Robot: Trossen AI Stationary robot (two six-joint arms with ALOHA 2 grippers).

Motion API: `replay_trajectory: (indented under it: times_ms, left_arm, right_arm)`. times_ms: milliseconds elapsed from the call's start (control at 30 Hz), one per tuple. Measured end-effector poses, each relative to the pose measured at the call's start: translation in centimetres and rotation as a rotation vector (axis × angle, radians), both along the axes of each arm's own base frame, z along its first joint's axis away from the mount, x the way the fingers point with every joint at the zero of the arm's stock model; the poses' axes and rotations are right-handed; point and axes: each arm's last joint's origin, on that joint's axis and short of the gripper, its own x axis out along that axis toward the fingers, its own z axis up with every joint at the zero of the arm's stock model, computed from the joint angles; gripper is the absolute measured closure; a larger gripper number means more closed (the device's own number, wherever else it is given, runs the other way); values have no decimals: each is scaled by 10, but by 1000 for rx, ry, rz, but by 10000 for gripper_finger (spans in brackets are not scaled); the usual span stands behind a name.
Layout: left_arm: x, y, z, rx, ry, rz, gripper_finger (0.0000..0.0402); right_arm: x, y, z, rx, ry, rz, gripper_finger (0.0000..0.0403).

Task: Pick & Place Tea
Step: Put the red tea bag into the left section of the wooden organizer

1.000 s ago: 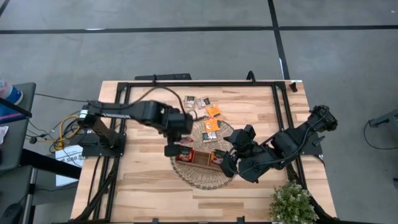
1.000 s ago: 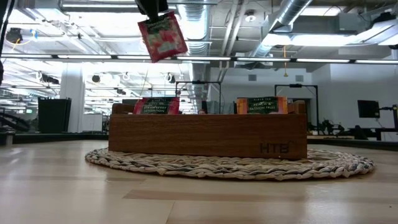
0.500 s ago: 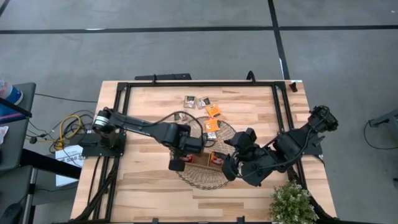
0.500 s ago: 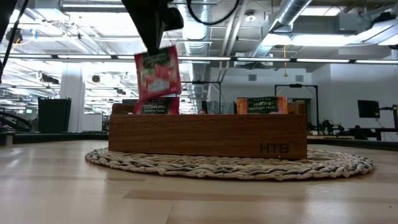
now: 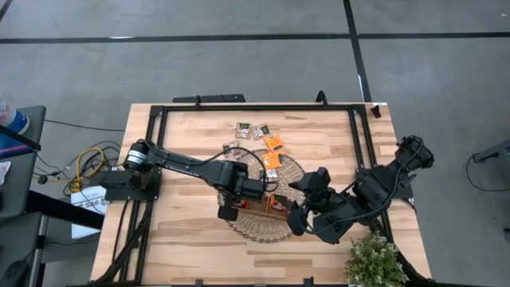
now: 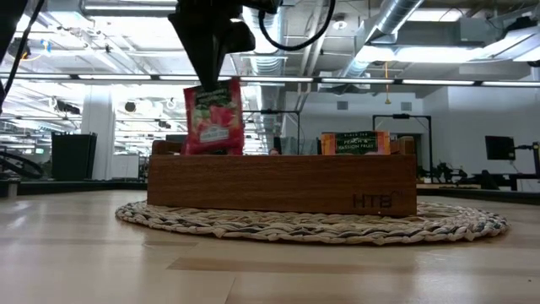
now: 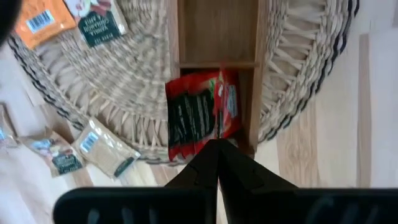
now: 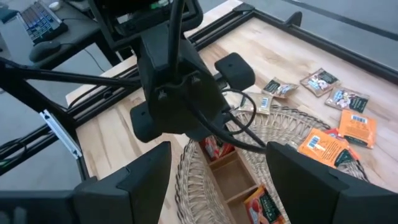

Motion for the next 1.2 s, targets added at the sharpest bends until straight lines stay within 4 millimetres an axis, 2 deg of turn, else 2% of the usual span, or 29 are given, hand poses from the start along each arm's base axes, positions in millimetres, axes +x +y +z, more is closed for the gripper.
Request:
replay_trajectory:
  times_ms: [367, 700, 900, 1200]
  left_arm:
    - [-6, 1, -28, 0, 100, -6, 401]
    - [-9, 1, -28, 6, 123, -7, 401]
    - [-6, -1, -28, -63, 106, -35, 401]
    - [-5, 6, -28, -103, 113, -13, 402]
  right_arm:
    - [0, 0, 0, 0, -3, -1, 148]
    - [0, 0, 0, 1, -7, -2, 148]
    - [1, 0, 0, 1, -9, -4, 148]
    - [1, 1, 1, 6, -19, -5, 148]
